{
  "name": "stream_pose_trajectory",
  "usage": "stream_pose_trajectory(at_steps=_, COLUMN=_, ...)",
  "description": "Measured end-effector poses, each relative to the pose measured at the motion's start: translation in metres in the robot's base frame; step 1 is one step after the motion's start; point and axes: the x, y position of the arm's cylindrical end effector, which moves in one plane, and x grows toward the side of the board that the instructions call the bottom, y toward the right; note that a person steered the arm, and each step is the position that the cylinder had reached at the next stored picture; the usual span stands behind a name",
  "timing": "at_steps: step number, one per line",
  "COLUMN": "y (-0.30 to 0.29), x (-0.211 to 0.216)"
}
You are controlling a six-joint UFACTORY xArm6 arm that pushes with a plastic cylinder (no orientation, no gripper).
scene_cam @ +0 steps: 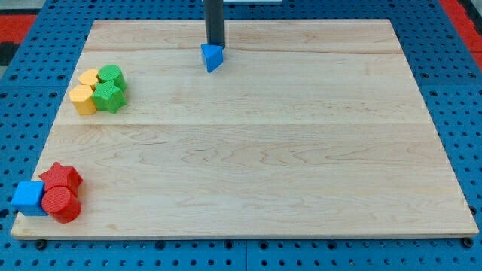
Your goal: Push the blue triangle closer to the red star
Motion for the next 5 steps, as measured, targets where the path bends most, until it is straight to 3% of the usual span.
stream_pose_trajectory(at_steps=1, y=-0.005, x=0.014)
stream_pose_trajectory(at_steps=5, y=-0.006, x=0.142)
